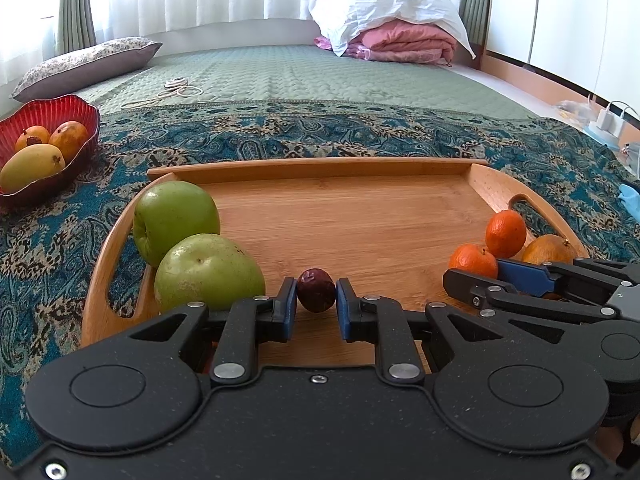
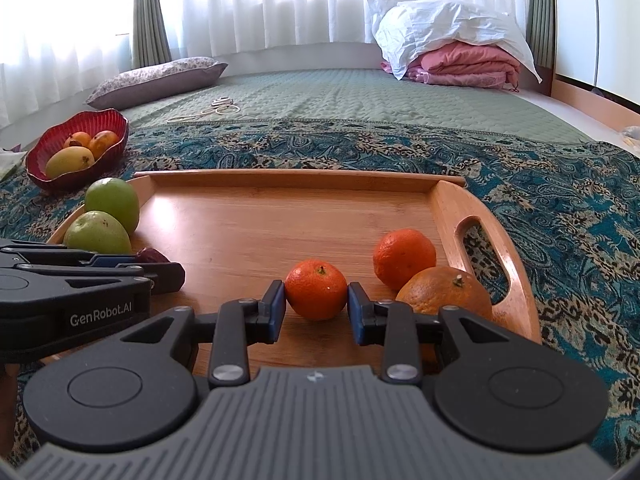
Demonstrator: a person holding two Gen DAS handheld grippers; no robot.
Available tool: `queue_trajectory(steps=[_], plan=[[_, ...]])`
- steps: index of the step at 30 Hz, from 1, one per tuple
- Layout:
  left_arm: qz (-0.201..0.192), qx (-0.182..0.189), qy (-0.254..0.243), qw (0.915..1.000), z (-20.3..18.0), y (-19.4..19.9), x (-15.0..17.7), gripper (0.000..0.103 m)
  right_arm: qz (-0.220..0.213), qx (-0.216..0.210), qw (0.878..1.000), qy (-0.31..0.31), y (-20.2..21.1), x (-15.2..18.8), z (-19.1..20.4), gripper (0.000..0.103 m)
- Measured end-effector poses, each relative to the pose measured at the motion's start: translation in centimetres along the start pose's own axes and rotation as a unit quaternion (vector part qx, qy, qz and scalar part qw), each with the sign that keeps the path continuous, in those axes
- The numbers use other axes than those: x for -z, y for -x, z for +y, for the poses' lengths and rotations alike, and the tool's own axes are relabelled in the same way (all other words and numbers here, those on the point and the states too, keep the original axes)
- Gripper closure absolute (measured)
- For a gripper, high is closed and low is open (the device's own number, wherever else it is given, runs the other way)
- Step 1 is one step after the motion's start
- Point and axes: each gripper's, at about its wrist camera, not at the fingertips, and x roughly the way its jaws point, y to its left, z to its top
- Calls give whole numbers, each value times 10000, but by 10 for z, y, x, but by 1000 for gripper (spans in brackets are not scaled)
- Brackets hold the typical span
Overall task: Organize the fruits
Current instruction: 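Carry the red date and tangerine onto the wooden tray with both tools, then open the left tool releasing the date while the right tool releases the tangerine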
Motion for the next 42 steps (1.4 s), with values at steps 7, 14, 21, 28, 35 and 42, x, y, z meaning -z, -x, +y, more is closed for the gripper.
queue_trajectory(steps=[7, 14, 21, 28, 35, 42], plan=[[-6, 2, -16, 10000, 0, 0, 0, 83, 12, -15, 10000, -30, 1, 1, -1, 64], [0, 39, -2, 10000, 0, 2, 0, 82, 17, -26, 10000, -77, 3, 1, -2, 61], [-40, 68, -34, 10000, 0, 11, 0, 71, -82, 5, 10000, -47, 15, -1, 1, 54], [-160, 80, -65, 9998, -1, 28, 0, 64, -173, 71, 9998, 17, 31, -1, 4, 49], [-302, 107, -56, 9995, 0, 51, 3, 57, -255, 153, 9996, 35, 46, 1, 4, 47], [-426, 105, -44, 9990, 0, 71, 10, 50, -341, 189, 9992, 52, 60, 5, 4, 45]])
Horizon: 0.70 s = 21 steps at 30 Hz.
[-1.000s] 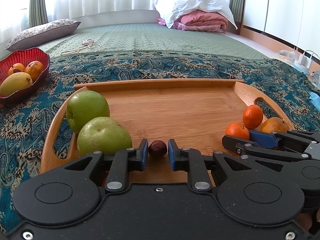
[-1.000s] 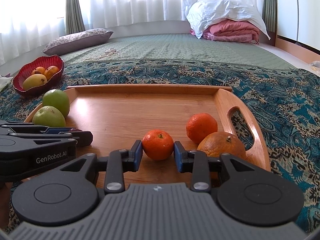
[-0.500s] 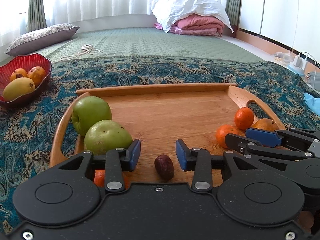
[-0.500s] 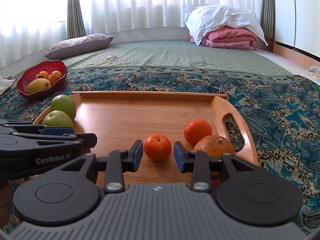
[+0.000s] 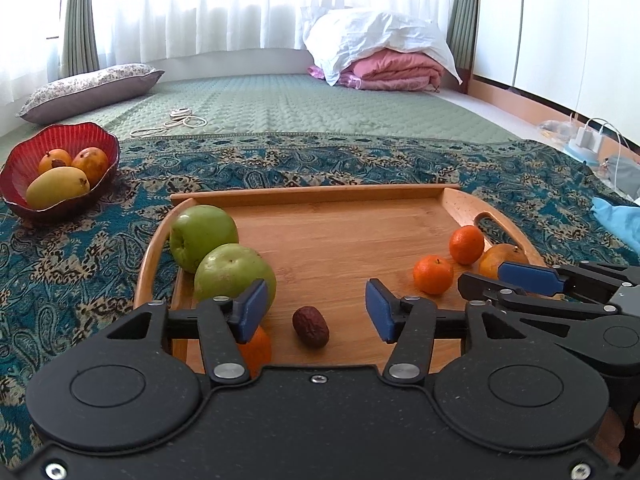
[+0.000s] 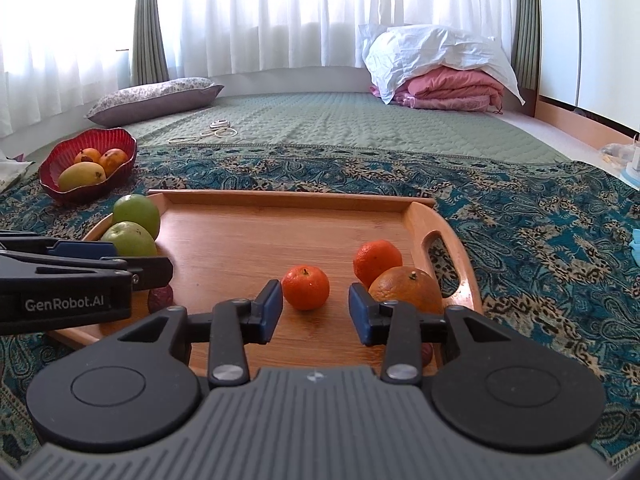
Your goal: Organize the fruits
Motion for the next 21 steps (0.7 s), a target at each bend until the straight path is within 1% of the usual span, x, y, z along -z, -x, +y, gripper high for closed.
queue_trajectory(steps=[7, 11, 14, 18, 21], plan=[[-97, 6, 16, 10000, -2, 16, 9, 45, -79, 34, 9999, 91, 13, 6, 3, 44], [-121, 9, 4, 9999, -4, 24, 18, 43, -104, 14, 9999, 122, 20, 13, 6, 44], [-75, 6, 37, 10000, -4, 29, 25, 41, -115, 29, 9998, 154, 25, 20, 8, 43], [41, -9, 174, 9998, -1, 33, 39, 41, -97, 11, 9999, 108, 30, 29, 10, 42], [104, -40, 177, 9998, 0, 36, 49, 40, -88, 29, 9999, 70, 33, 36, 10, 42]])
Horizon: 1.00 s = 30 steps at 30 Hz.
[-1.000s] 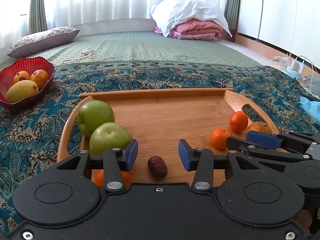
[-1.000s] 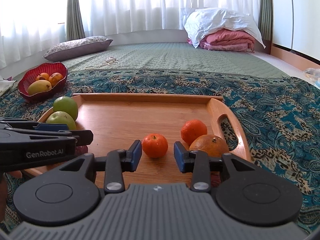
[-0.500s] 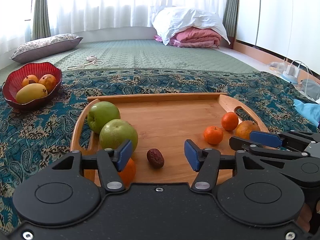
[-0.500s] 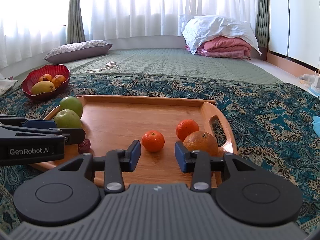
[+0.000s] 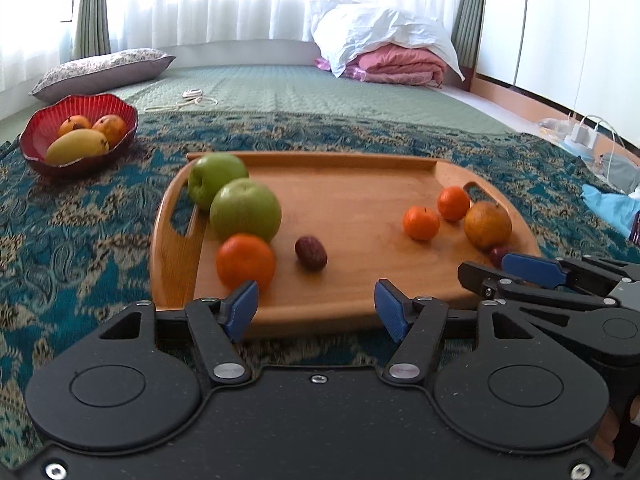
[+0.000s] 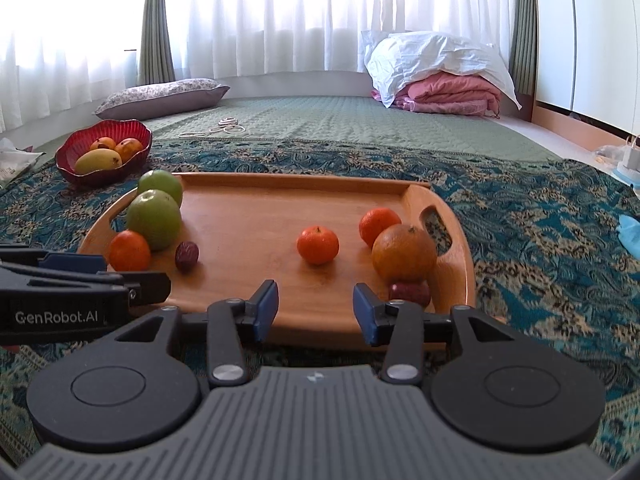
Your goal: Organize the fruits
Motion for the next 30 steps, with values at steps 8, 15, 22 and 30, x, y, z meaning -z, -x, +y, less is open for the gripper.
queue_trajectory(steps=[8, 15, 22, 30], plan=[[62, -208, -132, 9997, 0, 1, 18, 35, 120, 96, 9999, -42, 1, 19, 3, 40], [158, -262, -141, 9994, 0, -3, 27, 34, 240, 211, 9995, 40, -1, 30, 3, 38], [240, -368, -96, 9990, 1, -12, 33, 29, 300, 320, 9990, 0, -7, 35, 1, 32], [222, -420, -54, 9989, 1, -18, 36, 18, 324, 413, 9986, -87, -13, 36, -2, 23]])
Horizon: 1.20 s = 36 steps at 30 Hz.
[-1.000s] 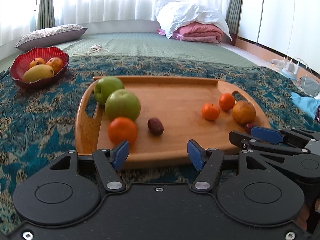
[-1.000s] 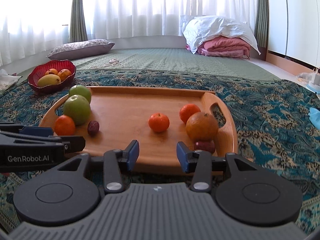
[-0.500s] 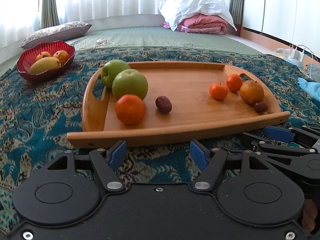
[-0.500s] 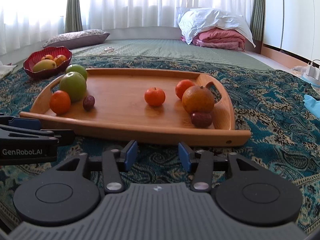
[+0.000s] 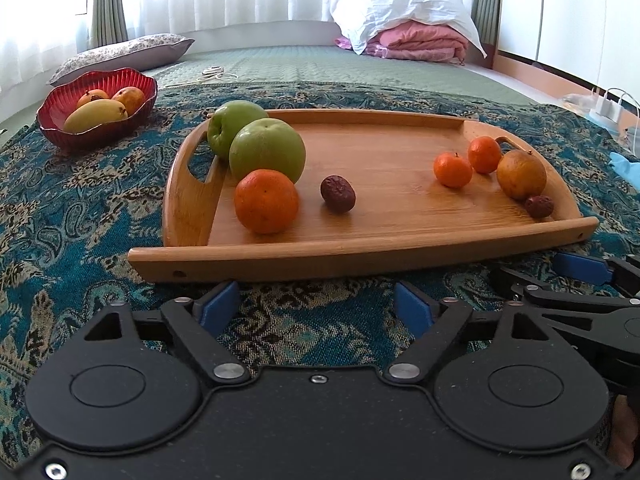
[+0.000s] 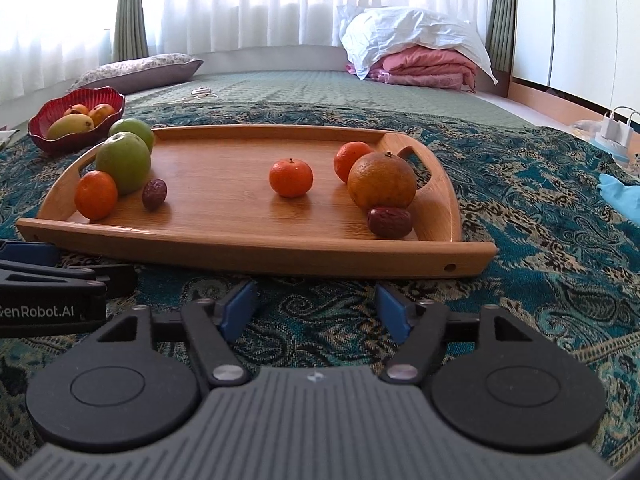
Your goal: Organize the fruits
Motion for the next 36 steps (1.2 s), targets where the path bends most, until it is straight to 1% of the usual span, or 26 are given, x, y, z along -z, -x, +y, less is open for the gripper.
queue_trajectory(steps=[3, 5, 7, 14, 17, 36], plan=[[-10, -15, -9, 10000, 0, -2, 1, 16, 16, 24, 10000, 23, -2, 1, 1, 21], [1, 9, 7, 10000, 0, -3, 1, 10, 20, 52, 10000, 73, -3, 1, 3, 19], [23, 11, 69, 10000, 2, -4, 1, 7, 24, 98, 9999, 80, -4, 1, 4, 17], [-5, 38, 107, 9999, 5, -6, 3, 4, 7, 131, 9999, 66, -5, 3, 4, 16], [0, 46, 157, 9999, 7, -7, 4, 0, 5, 138, 9999, 73, -6, 4, 4, 15], [-36, 55, 184, 9998, 8, -7, 6, 0, -4, 148, 9998, 103, -6, 4, 6, 14]])
